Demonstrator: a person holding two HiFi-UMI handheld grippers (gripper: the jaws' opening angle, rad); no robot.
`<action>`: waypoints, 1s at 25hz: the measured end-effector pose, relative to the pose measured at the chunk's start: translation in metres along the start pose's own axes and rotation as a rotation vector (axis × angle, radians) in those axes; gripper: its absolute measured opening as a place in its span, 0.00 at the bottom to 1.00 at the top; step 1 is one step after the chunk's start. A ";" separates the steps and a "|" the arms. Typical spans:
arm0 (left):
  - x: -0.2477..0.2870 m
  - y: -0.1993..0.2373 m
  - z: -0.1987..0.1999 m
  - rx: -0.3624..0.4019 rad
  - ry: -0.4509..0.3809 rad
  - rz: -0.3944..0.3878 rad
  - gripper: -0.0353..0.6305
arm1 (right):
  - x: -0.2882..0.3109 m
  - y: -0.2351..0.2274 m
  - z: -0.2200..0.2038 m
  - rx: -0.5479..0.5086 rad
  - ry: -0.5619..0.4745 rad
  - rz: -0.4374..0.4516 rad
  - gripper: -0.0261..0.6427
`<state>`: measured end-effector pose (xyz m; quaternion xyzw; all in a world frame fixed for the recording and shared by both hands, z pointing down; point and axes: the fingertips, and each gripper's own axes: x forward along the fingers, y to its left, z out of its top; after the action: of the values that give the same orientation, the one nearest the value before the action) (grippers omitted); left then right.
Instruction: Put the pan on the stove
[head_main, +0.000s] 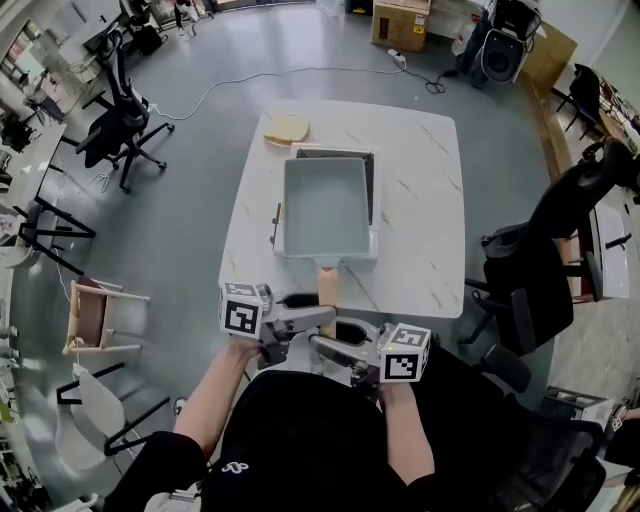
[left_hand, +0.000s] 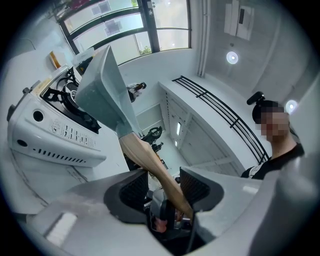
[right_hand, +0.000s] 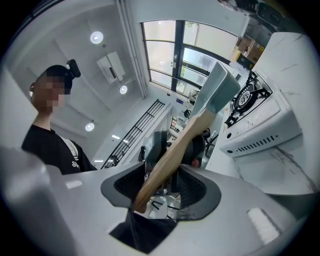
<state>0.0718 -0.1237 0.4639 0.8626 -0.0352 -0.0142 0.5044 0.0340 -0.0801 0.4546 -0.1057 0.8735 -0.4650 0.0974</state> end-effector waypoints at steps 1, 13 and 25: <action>-0.001 0.003 0.002 -0.003 0.001 -0.002 0.36 | 0.002 -0.003 0.001 0.002 0.001 -0.003 0.34; -0.008 0.041 0.034 -0.038 0.049 -0.013 0.36 | 0.026 -0.042 0.027 0.030 -0.006 -0.047 0.34; -0.006 0.070 0.055 -0.050 0.071 -0.040 0.36 | 0.036 -0.070 0.046 0.052 -0.018 -0.084 0.34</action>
<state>0.0591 -0.2047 0.4977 0.8503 0.0001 0.0056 0.5262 0.0185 -0.1644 0.4857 -0.1437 0.8551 -0.4902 0.0885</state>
